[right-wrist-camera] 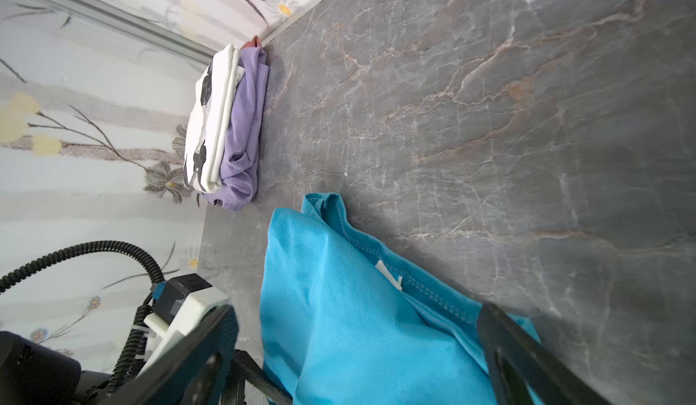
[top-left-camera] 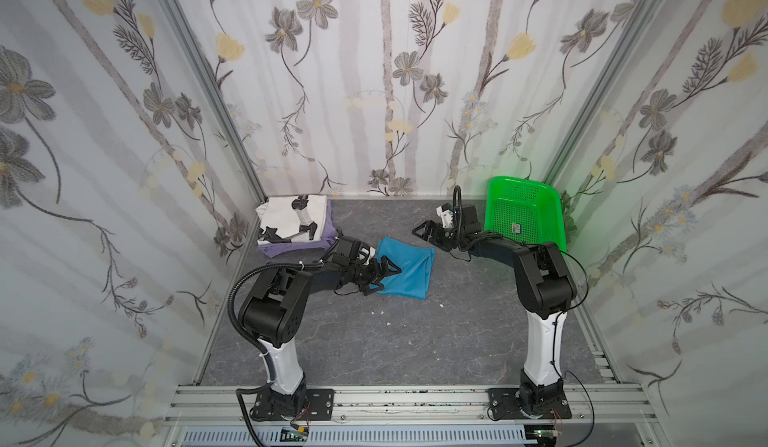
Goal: Fold and stack the t-shirts
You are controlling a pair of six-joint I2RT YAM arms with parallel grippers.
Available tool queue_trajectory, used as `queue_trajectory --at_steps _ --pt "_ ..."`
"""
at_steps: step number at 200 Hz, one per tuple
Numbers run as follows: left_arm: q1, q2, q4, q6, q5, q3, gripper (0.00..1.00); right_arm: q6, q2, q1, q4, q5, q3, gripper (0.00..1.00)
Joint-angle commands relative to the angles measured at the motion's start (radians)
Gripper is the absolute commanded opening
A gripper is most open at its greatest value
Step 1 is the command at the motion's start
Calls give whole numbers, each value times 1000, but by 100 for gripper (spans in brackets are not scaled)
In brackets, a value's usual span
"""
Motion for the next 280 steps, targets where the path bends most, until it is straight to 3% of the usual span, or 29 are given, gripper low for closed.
queue_trajectory --at_steps 1,39,73,96,139,172,228,249,264,280 --pt "-2 -51 -10 -19 -9 -13 100 -100 -53 16 -54 -40 8 100" --pt "5 -130 -72 27 -1 109 100 -71 -162 61 46 -132 -158 100" --pt "16 -59 99 -97 40 138 100 -9 -118 97 123 -250 -196 100" --pt "-1 -42 150 -121 43 91 100 18 -72 120 136 -240 -198 100" --pt "-4 -25 218 -141 21 -54 100 228 28 42 362 -165 -217 100" --pt "-2 -2 262 -158 38 -82 100 204 31 -2 326 -134 -154 100" --pt "81 22 -5 -9 13 168 100 106 -128 4 227 -86 -243 100" --pt "96 64 -183 97 -64 287 100 68 -155 10 154 -38 -265 100" --pt "94 101 -316 164 -107 371 100 10 -178 26 24 75 -255 100" --pt "90 130 -413 218 -140 425 100 -58 -211 59 -140 283 -230 100"
